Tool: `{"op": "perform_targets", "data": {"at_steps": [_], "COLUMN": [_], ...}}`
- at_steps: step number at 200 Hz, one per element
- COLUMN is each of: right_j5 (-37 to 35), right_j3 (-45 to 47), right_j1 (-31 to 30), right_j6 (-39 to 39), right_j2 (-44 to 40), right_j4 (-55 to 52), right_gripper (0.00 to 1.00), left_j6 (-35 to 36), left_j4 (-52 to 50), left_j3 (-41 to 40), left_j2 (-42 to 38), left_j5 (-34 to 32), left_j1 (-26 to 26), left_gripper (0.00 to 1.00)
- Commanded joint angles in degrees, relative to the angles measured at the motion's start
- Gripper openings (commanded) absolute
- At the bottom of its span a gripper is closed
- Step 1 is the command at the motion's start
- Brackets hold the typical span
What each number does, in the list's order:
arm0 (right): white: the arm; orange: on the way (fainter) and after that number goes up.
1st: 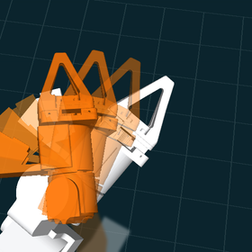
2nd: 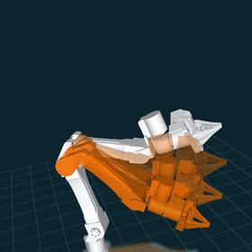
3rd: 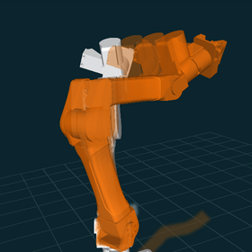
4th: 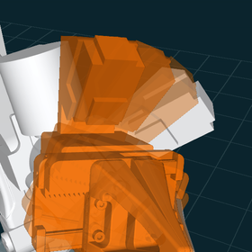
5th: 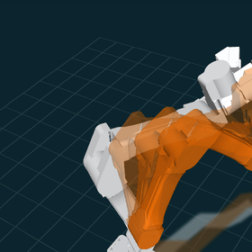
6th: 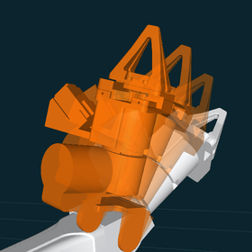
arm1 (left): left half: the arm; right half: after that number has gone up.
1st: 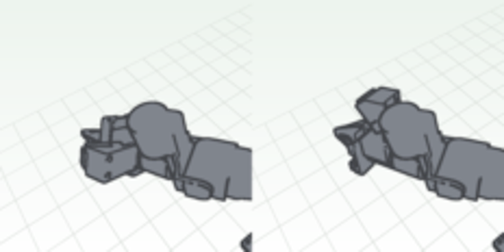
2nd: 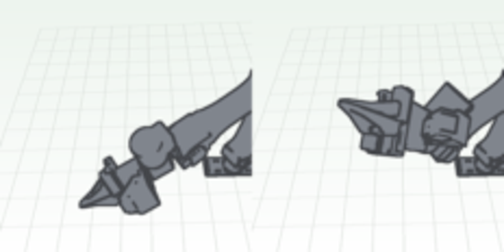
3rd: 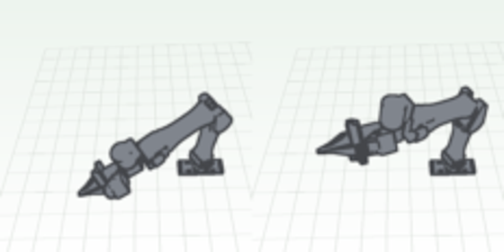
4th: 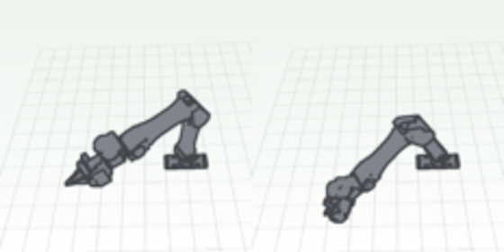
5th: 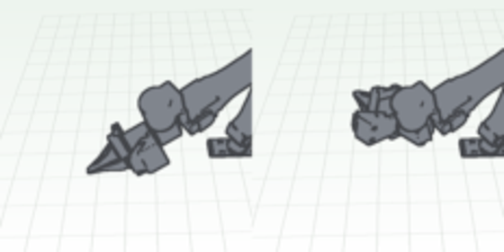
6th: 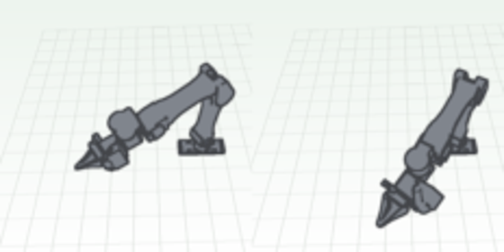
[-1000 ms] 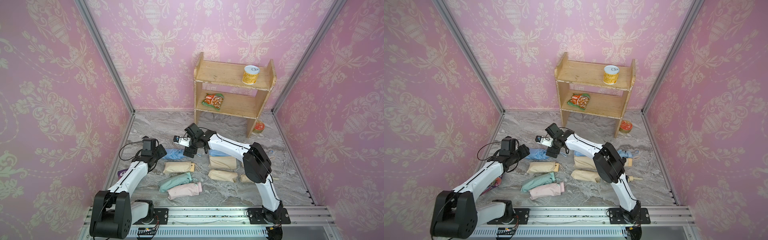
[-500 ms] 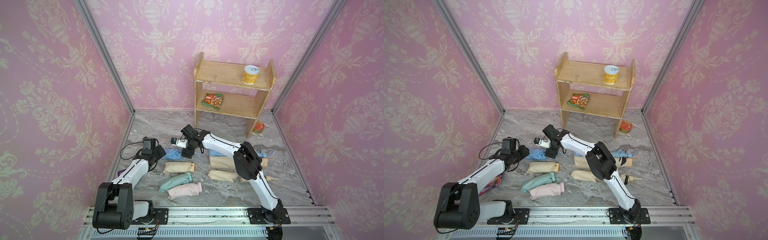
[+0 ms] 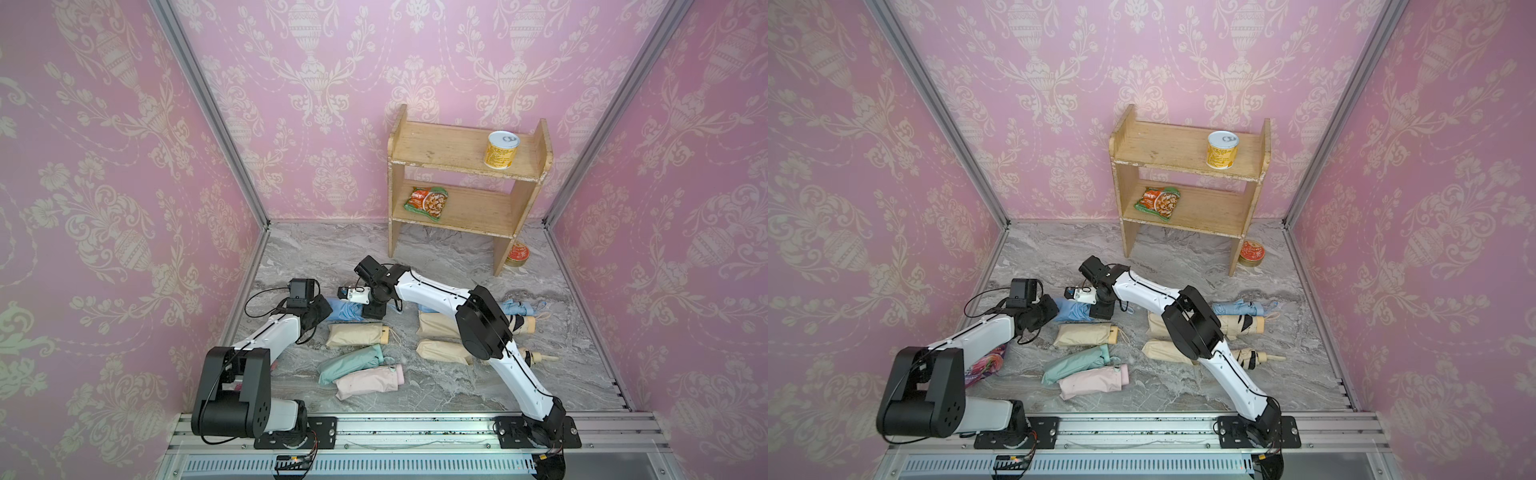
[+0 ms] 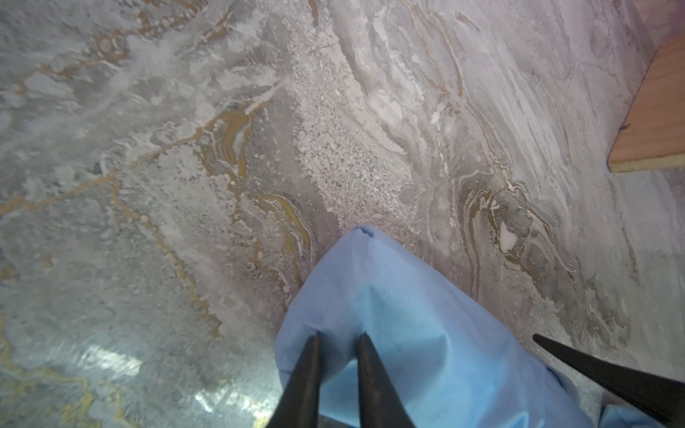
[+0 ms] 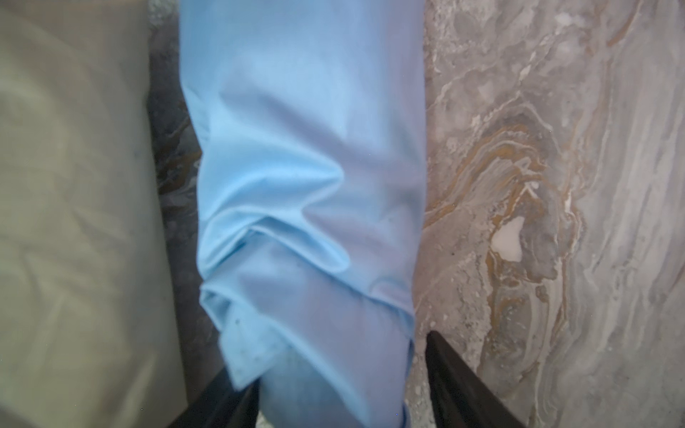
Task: Take umbrellas out of sleeves
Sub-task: Take out the umbrella from the umbrella sleeve.
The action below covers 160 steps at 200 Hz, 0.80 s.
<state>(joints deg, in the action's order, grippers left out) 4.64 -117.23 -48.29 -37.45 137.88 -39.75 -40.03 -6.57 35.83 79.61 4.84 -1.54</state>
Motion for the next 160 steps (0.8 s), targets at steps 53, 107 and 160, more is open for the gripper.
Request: {"op": "perform_targets", "data": {"at_steps": [53,107,160], "right_j5": [-1.2,0.0,0.5], "right_j3": [1.7,2.2,3.1], "right_j1": [0.2,1.6,2.7], "right_j6": [-4.1,-4.2,-4.7], "right_j2": [-0.2,-1.5,-2.3], "right_j4": [-1.7,-1.4,-0.9], "right_gripper": [0.44,0.37,0.35], "left_j6": [2.6,4.2,5.1], "left_j4": [0.2,-1.8,-2.5], "left_j3": [-0.9,0.0,0.3], "left_j2": [-2.5,-3.3,-4.0], "left_j5": [-1.2,-2.2,0.0], "left_j1": [0.7,1.6,2.4], "left_gripper": [0.00,0.00,0.00]}}
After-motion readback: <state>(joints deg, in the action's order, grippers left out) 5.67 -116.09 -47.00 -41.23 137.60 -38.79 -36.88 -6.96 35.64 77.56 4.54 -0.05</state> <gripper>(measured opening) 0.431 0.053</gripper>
